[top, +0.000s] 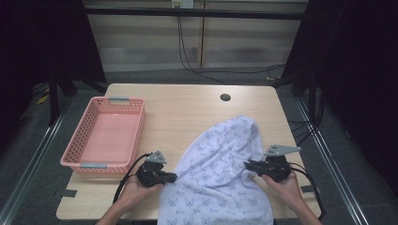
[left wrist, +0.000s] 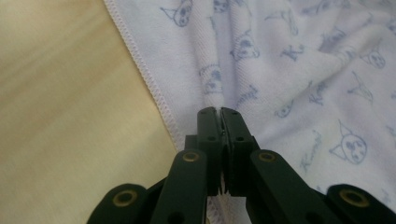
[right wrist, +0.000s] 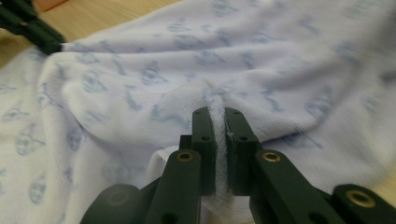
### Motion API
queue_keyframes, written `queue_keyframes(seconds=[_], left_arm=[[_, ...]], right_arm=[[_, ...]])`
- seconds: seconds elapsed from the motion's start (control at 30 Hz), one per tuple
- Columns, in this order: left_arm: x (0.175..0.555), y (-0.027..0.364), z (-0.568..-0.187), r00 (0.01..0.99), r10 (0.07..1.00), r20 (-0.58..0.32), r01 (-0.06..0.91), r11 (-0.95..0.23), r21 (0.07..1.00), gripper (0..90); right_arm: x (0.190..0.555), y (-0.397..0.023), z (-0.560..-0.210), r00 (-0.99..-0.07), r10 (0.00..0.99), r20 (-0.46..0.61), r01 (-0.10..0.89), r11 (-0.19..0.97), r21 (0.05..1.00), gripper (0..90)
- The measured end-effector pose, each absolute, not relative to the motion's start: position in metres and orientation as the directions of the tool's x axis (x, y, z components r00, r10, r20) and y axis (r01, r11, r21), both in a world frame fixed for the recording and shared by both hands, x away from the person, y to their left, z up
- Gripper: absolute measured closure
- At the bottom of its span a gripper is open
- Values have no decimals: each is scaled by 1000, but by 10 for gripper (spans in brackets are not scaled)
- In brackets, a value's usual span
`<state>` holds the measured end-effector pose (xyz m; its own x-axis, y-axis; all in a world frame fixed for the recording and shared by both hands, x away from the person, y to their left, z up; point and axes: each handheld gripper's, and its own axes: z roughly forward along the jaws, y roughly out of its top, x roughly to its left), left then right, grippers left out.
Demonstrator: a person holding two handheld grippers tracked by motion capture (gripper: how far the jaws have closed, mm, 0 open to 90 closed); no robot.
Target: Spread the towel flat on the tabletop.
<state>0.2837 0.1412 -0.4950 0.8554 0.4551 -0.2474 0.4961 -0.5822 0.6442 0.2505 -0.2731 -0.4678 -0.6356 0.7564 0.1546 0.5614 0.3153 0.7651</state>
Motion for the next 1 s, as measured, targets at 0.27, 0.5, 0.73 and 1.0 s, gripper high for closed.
queue_keyframes(seconds=[0.27, 0.5, 0.73, 1.0], left_arm=[[246, 146, -491, 890, 349, -293, 455, -637, 623, 860], [284, 128, -485, 871, 408, -274, 473, -544, 693, 685], [338, 94, -494, 846, 470, -253, 483, -474, 736, 642], [328, 95, -501, 855, 474, -212, 474, -546, 691, 888]], right_arm=[[232, -309, -474, -622, 771, 140, 583, 335, 740, 801], [227, -305, -468, -602, 789, 123, 571, 318, 757, 563], [236, -304, -479, -600, 787, 142, 597, 323, 734, 487], [245, -297, -491, -607, 778, 160, 641, 361, 678, 597]])
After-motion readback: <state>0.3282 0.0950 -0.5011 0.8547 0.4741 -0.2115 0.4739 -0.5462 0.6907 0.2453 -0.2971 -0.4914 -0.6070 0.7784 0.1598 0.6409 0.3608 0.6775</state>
